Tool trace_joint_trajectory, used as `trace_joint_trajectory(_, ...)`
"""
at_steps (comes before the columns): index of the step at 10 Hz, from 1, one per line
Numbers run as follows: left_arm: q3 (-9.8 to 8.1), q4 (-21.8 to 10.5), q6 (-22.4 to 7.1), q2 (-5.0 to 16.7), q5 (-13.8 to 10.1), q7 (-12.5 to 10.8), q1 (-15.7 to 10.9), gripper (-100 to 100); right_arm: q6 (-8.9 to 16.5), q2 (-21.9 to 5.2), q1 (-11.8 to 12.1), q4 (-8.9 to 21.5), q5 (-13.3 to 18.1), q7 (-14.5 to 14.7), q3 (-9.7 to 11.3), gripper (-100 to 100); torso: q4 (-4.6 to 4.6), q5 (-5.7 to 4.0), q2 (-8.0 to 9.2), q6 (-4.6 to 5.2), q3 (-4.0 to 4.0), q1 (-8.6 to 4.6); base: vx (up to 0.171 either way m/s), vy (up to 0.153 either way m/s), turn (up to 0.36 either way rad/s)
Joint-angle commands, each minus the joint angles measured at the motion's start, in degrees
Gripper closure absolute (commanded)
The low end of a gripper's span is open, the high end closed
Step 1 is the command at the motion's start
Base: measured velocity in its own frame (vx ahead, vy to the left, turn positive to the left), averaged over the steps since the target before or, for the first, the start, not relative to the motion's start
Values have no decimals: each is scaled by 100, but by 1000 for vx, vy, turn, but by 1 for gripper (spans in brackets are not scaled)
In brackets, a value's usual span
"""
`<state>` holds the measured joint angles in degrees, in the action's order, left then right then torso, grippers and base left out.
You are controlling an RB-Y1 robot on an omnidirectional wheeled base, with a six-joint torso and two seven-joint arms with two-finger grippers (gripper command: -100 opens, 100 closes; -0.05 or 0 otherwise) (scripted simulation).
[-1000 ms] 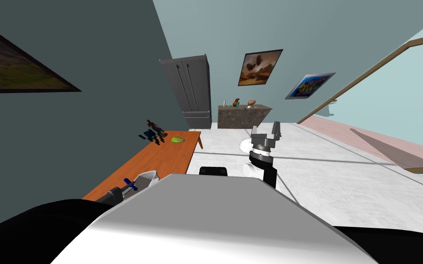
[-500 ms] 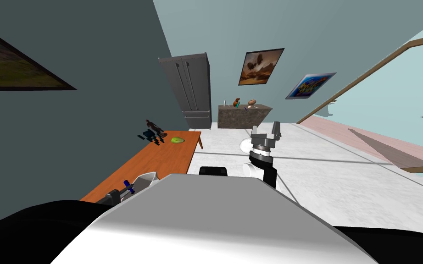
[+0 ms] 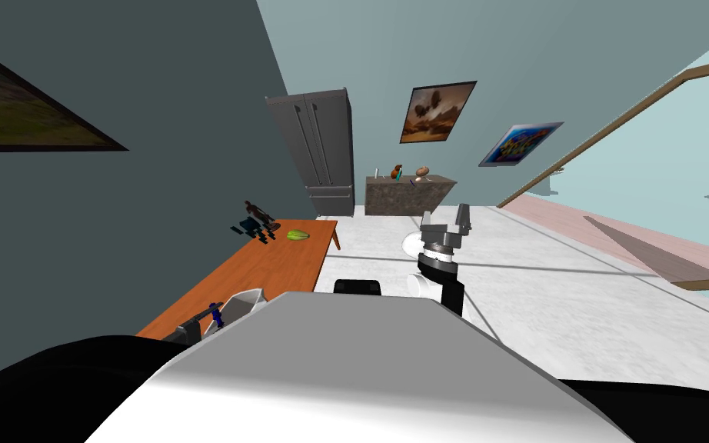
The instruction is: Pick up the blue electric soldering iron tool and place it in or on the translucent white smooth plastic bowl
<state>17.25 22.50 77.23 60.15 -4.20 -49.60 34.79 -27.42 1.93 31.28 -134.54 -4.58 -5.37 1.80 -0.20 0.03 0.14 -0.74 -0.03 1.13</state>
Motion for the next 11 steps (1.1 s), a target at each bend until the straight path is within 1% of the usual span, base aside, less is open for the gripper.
trace_joint_trajectory(1,0,0,0,0,0,0,0,-100,0,0,0,0,0,0,0,0,0,0,0,0,0,0,0,0,0)
trace_joint_trajectory(2,0,0,0,0,0,0,0,-100,0,0,0,0,0,0,0,0,0,0,0,0,0,0,0,0,0)
trace_joint_trajectory(3,0,0,0,0,0,0,0,0,0,0,0,0,0,0,0,0,0,0,0,0,0,0,0,0,0)
trace_joint_trajectory(4,-20,-10,111,161,-48,-85,75,-100,0,0,0,0,0,0,0,0,0,0,0,0,0,0,16,-34,30)
trace_joint_trajectory(6,-20,-10,111,161,-48,-85,75,-100,0,0,0,0,0,0,0,0,-2,-4,-8,0,-4,-15,17,-31,12)
trace_joint_trajectory(7,-41,-19,222,323,-96,-170,150,-100,0,0,0,0,0,0,0,0,-1,-3,-5,0,-3,-10,20,-38,28)
trace_joint_trajectory(8,-41,37,222,323,-96,-170,150,-100,0,0,0,0,0,0,0,0,-2,-5,-7,-1,-4,-16,17,-41,23)
trace_joint_trajectory(9,-41,-19,222,323,-96,-170,150,-100,0,0,0,0,0,0,0,0,-2,-3,-7,1,-4,-16,6,-22,-4)
trace_joint_trajectory(11,-81,-38,445,645,-193,-341,300,-100,0,0,0,0,0,0,0,0,-1,-5,-5,-1,-3,-15,30,-59,36)
